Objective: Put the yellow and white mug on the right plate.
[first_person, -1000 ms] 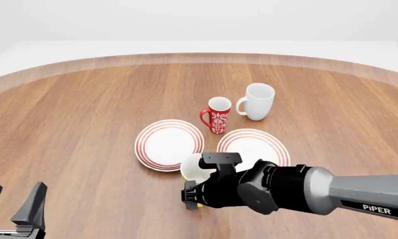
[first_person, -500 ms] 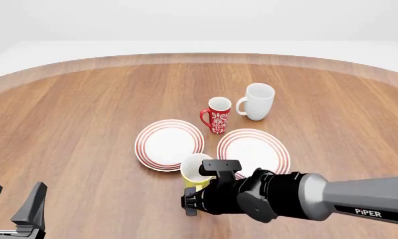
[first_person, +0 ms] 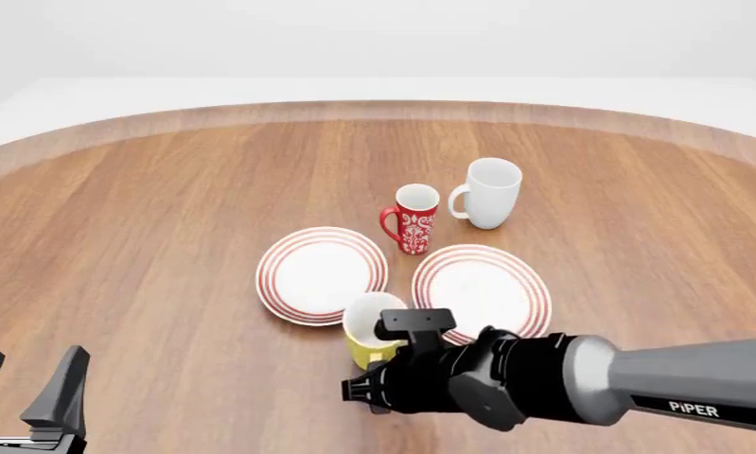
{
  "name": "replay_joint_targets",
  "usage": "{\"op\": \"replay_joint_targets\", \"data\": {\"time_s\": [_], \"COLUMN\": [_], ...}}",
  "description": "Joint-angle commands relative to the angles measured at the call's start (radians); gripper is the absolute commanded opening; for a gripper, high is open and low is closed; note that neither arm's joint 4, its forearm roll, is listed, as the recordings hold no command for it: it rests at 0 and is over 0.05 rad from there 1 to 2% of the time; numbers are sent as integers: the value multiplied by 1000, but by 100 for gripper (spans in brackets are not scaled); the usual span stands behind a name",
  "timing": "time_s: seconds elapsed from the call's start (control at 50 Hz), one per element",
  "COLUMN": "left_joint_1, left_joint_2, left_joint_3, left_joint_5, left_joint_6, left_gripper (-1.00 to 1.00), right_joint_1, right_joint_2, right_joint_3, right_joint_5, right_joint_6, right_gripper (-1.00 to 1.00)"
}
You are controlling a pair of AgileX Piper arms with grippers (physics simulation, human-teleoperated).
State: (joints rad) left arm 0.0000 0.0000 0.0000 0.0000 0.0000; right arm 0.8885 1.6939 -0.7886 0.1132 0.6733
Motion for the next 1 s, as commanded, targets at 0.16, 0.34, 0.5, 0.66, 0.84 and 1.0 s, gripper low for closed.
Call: {"op": "replay_joint_targets", "data": {"time_s": [0.16,0.34,0.5,0.66,0.84,1.0], "left_joint_1": [0,0,0,0,0,0], "left_joint_2": [0,0,0,0,0,0], "left_joint_3": [0,0,0,0,0,0], "left_joint_5": [0,0,0,0,0,0], "left_joint_6": [0,0,0,0,0,0], "left_gripper": [100,100,100,100,100,100], "right_joint_1": [-9,-31,-50,-85,-145,-188], "right_joint_2": [-38,-94,-127,-167,-196,-196], "right_joint_3": [-19,-23,-31,-50,-102,-146], "right_joint_5": [44,93,126,177,259,314], "right_joint_6": [-20,-48,-72,-118,-215,-276], "right_gripper": [-100,-100,-100,-100,-100,-100]}}
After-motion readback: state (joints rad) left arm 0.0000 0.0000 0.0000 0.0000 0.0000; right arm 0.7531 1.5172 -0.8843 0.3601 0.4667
